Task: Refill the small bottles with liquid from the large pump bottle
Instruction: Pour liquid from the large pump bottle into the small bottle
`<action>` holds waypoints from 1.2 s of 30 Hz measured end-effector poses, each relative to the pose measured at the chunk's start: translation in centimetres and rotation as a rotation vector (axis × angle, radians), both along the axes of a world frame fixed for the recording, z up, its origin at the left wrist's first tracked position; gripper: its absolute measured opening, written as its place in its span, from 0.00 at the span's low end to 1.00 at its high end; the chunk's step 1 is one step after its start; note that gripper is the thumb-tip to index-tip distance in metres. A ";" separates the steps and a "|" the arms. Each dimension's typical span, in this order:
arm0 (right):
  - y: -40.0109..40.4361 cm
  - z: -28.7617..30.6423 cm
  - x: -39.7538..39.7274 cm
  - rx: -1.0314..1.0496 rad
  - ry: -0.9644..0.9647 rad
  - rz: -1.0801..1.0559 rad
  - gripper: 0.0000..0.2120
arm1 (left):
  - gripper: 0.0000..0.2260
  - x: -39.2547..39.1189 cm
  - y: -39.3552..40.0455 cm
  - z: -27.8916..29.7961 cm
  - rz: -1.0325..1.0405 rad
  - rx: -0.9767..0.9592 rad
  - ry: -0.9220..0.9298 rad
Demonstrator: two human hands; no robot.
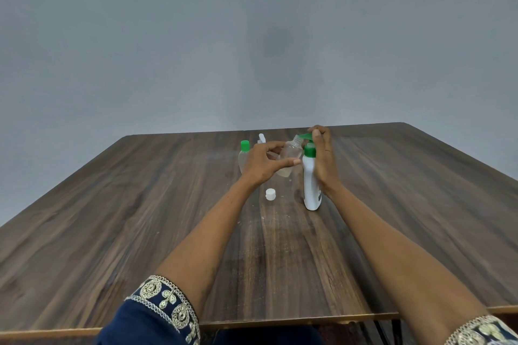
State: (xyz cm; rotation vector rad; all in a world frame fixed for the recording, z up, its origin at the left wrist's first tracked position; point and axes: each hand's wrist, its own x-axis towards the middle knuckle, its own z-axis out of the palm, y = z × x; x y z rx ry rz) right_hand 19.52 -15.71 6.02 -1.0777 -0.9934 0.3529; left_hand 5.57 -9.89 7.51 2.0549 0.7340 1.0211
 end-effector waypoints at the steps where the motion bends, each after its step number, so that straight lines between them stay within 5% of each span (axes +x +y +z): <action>1: -0.1 -0.1 0.2 -0.012 0.041 -0.006 0.09 | 0.27 0.0 0.0 0.0 -0.007 -0.001 0.003; 7: 0.2 -0.8 1.5 -0.084 0.310 0.235 0.35 | 0.26 0.0 0.3 0.1 -0.025 0.006 0.010; 11: 0.5 -0.2 1.5 -0.131 0.301 0.264 0.40 | 0.25 0.0 0.1 0.2 -0.030 0.001 0.015; 21: 1.2 0.0 1.7 -0.088 0.329 0.236 0.17 | 0.24 0.0 0.3 0.6 -0.045 -0.013 0.002; 27: 1.7 -0.1 1.6 -0.065 0.390 0.211 0.15 | 0.24 -0.1 0.5 0.1 -0.035 0.024 0.030; 36: 2.2 -0.1 1.1 -0.187 0.202 0.217 0.18 | 0.26 -1.3 1.5 -0.3 0.017 0.036 0.042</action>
